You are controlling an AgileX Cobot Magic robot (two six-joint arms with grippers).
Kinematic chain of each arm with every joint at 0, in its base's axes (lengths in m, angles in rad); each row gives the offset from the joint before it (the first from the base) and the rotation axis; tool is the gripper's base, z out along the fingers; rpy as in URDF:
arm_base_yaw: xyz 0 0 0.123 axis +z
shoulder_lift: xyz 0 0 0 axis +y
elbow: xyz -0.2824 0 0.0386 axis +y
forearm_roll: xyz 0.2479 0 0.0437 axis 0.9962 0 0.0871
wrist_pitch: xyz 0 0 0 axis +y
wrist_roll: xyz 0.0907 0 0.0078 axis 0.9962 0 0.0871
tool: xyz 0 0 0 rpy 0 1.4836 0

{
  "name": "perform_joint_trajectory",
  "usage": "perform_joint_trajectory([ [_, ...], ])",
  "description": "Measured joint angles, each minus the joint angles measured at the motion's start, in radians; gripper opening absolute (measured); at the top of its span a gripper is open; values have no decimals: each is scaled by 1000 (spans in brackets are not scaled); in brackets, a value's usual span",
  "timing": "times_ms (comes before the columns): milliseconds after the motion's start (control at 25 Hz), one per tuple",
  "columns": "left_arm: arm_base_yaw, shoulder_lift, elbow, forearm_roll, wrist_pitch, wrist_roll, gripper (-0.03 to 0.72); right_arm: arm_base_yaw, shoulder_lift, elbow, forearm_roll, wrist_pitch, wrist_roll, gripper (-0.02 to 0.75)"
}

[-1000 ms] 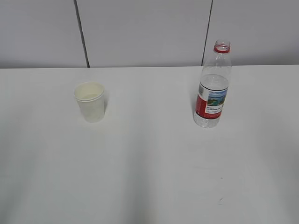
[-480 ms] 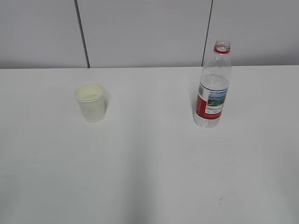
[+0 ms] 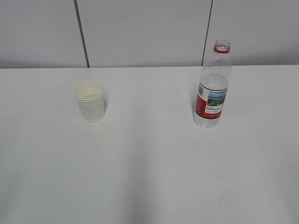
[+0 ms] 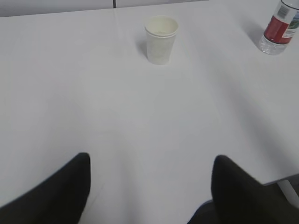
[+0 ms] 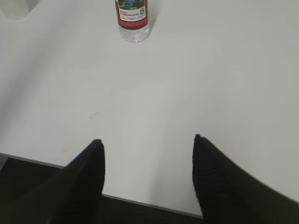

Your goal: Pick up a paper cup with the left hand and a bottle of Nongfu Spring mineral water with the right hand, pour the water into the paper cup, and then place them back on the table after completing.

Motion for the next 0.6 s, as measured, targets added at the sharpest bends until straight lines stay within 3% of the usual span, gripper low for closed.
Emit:
perform_joint_trajectory([
  [480, 2, 0, 2, 0, -3, 2, 494, 0, 0, 5, -21, 0, 0, 443],
  [600, 36, 0, 2, 4, -3, 2, 484, 0, 0, 5, -34, 0, 0, 442],
])
